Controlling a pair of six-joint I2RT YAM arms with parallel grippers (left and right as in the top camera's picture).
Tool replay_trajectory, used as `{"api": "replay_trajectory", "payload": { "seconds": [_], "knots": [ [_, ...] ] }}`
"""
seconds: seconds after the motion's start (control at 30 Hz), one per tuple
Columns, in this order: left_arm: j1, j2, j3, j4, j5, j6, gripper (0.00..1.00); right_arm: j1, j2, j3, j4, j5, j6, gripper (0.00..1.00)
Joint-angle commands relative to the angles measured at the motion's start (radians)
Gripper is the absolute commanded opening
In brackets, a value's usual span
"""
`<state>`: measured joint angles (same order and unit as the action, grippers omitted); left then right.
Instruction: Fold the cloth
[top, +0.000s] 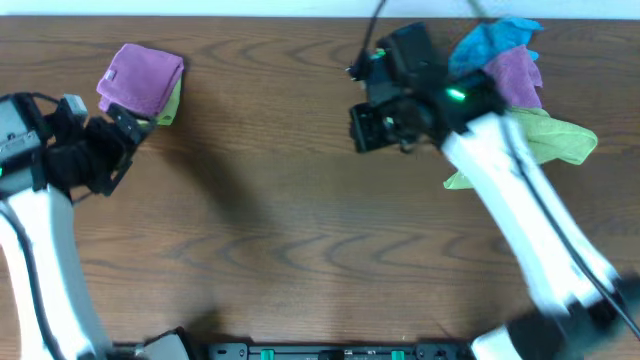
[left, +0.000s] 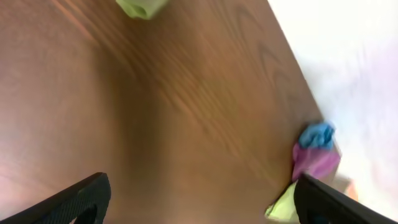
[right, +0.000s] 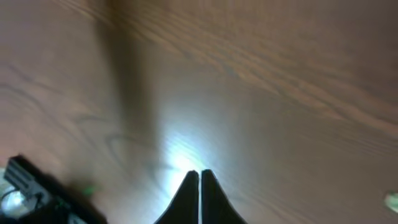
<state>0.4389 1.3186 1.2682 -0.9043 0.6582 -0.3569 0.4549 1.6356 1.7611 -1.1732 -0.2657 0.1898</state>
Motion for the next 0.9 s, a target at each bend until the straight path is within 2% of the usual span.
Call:
{"api": "replay_trajectory", "payload": {
  "seconds": [0.0, 0.17, 0.4, 0.53, 0.7, 0.73, 0.8, 0.87],
  "knots": [
    [-0.036, -0.146, 0.01, -0.08, -0.033, 0.159, 0.95, 0.011, -0.121, 0.013, -0.056, 0.09, -0.023, 0.11],
    [-0.114, -0.343, 0.01, -0.191, -0.071, 0.249, 0.95, 0.021, -0.249, 0.011, -0.205, 0.185, -0.035, 0.06],
    [-0.222, -0.596, 0.01, -0.277, -0.091, 0.332, 0.96, 0.089, -0.436, 0.008, -0.324, 0.282, -0.041, 0.15],
    [-0.236, -0.673, 0.01, -0.36, -0.098, 0.427, 0.95, 0.104, -0.563, -0.023, -0.338, 0.31, -0.041, 0.2],
    [-0.278, -0.716, 0.01, -0.403, -0.097, 0.541, 0.95, 0.104, -0.761, -0.163, -0.318, 0.325, -0.041, 0.29],
    [-0.285, -0.718, 0.01, -0.401, -0.097, 0.566, 0.96, 0.104, -0.795, -0.197, -0.31, 0.337, -0.041, 0.33],
    [-0.29, -0.718, 0.01, -0.386, -0.097, 0.586, 0.95, 0.103, -0.845, -0.253, -0.289, 0.357, -0.04, 0.52],
    [-0.29, -0.718, 0.01, -0.36, -0.097, 0.582, 0.95, 0.103, -0.877, -0.291, -0.272, 0.367, -0.033, 0.9]
  ]
}}
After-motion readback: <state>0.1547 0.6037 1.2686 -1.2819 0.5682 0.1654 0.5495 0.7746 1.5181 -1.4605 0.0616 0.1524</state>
